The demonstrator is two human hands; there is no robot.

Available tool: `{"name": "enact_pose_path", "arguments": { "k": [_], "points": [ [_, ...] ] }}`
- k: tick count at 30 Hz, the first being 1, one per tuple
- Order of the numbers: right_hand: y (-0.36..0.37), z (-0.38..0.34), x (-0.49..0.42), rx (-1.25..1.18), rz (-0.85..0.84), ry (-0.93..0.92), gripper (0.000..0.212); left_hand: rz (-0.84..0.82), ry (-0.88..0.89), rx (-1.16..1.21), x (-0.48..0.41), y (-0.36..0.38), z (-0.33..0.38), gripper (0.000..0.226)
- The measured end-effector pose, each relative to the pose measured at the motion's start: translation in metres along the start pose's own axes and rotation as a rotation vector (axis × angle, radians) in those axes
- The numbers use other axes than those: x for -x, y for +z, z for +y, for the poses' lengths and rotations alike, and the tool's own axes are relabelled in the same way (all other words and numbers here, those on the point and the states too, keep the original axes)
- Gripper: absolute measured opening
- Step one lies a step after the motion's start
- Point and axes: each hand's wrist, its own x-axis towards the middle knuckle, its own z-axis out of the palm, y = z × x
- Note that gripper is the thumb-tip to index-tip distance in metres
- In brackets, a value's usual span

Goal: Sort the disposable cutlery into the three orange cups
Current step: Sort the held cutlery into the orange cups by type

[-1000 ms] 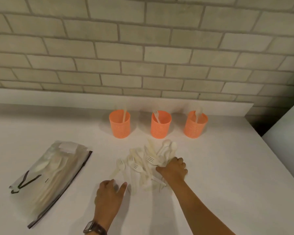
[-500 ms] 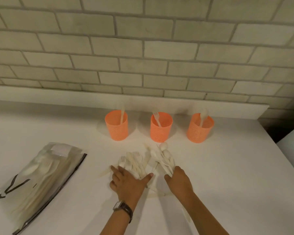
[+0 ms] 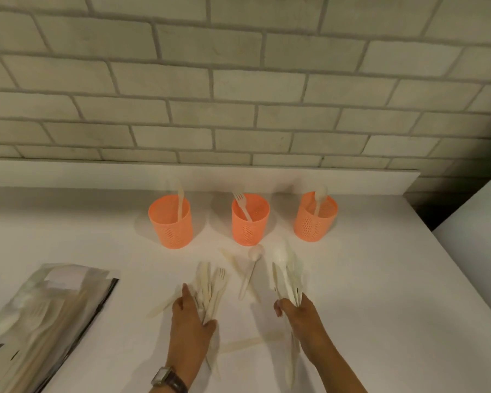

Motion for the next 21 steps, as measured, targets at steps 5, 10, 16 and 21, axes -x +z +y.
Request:
{"name": "enact_pose_path", "arguments": {
  "k": [5, 10, 16, 21],
  "points": [
    [0.002, 0.007, 0.000, -0.209, -0.007, -0.033, 0.008, -0.085, 0.003, -0.020, -0.002, -0.014, -0.005, 0.088],
    [0.008, 0.007, 0.001, -0.409, 0.001, -0.017, 0.013, -0.053, -0.026, 0.094, 0.002, -0.019, -0.006, 0.086],
    [0.022, 0.002, 0.004, -0.516, 0.036, 0.027, 0.017, 0.054, 0.094, 0.138, 0.013, -0.022, -0.016, 0.076],
    [0.026, -0.002, 0.007, -0.486, 0.039, 0.009, 0.010, 0.058, 0.116, 0.302, 0.008, -0.038, -0.016, 0.076]
  ]
}}
